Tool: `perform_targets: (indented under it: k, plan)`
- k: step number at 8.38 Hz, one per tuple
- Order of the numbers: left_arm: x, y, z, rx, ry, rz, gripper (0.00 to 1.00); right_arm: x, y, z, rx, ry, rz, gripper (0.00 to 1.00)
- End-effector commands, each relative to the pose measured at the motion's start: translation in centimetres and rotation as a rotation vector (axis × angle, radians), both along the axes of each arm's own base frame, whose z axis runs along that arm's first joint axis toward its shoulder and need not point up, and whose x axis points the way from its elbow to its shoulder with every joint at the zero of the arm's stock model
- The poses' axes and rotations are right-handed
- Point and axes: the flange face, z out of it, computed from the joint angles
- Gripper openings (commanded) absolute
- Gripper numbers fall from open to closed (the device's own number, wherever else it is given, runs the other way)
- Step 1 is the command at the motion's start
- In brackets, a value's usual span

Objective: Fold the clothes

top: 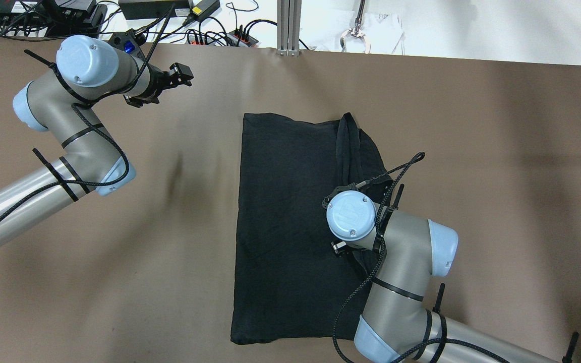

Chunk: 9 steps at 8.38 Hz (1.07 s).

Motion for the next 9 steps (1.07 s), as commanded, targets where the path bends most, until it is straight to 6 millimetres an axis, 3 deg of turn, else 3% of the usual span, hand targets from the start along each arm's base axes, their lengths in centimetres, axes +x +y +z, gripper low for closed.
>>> perform_targets:
  k: [1, 2, 6, 7, 8, 9]
  plan:
    - [-0.2, 0.3, -0.2, 0.005, 0.005, -0.001, 1.0, 1.7, 0.0, 0.8, 0.022, 0.007, -0.032, 0.95]
    - [-0.2, 0.3, -0.1, 0.004, 0.004, -0.001, 1.0, 3.3, -0.4, 1.6, 0.032, 0.014, -0.042, 0.95]
    - [-0.4, 0.5, -1.0, 0.005, 0.023, -0.014, 1.0, 4.7, -0.9, 6.2, 0.056, 0.04, -0.07, 0.95]
    - [-0.4, 0.5, -1.0, 0.005, 0.023, -0.014, 1.0, 5.4, -1.6, 6.5, 0.066, 0.037, -0.076, 0.95]
    - [-0.4, 0.4, -0.8, 0.004, 0.021, -0.014, 1.0, 7.0, -3.2, 5.9, 0.082, 0.034, -0.08, 0.95]
    - [-0.4, 0.4, -0.8, 0.002, 0.021, -0.014, 1.0, 7.4, -3.9, 4.9, 0.086, 0.023, -0.078, 0.95]
